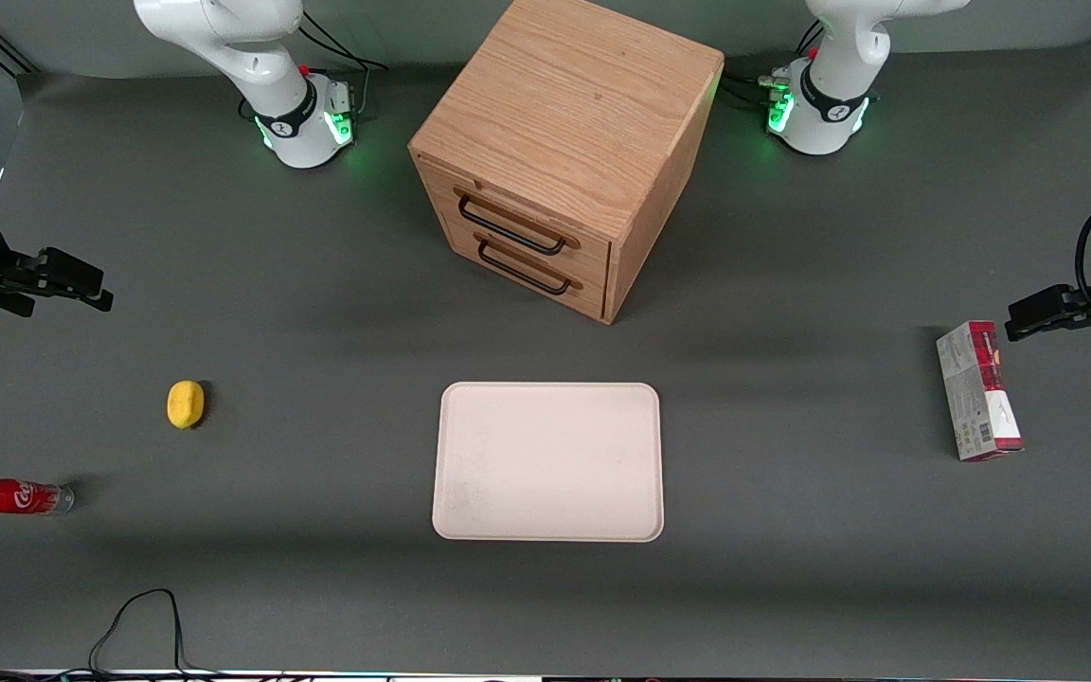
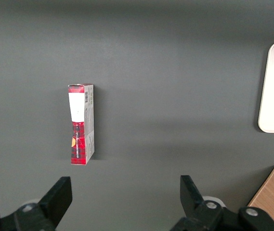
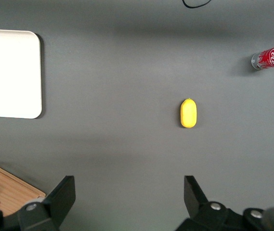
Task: Place coke bottle on tray
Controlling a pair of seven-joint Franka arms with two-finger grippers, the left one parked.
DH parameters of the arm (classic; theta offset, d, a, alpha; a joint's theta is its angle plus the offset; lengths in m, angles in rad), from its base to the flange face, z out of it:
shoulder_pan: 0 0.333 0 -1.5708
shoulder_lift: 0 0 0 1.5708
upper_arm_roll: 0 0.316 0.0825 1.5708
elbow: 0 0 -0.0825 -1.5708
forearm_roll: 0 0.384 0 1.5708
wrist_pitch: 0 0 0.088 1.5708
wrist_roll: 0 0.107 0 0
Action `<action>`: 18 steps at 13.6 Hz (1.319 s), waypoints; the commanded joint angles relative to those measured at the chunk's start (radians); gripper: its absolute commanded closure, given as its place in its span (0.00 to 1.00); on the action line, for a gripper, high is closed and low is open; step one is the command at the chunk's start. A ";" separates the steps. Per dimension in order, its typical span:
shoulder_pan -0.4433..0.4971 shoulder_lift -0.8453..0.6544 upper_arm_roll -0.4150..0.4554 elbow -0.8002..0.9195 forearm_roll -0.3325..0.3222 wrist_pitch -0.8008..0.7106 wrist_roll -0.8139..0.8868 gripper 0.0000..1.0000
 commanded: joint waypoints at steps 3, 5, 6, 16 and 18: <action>0.019 0.002 -0.014 0.013 -0.023 -0.014 0.025 0.00; 0.004 0.004 -0.016 0.017 -0.042 -0.014 0.011 0.00; -0.021 0.005 -0.028 0.019 -0.042 -0.013 -0.003 0.00; -0.375 0.584 -0.022 0.727 -0.011 -0.114 -0.463 0.00; -0.481 0.646 0.082 0.786 -0.013 -0.050 -0.475 0.00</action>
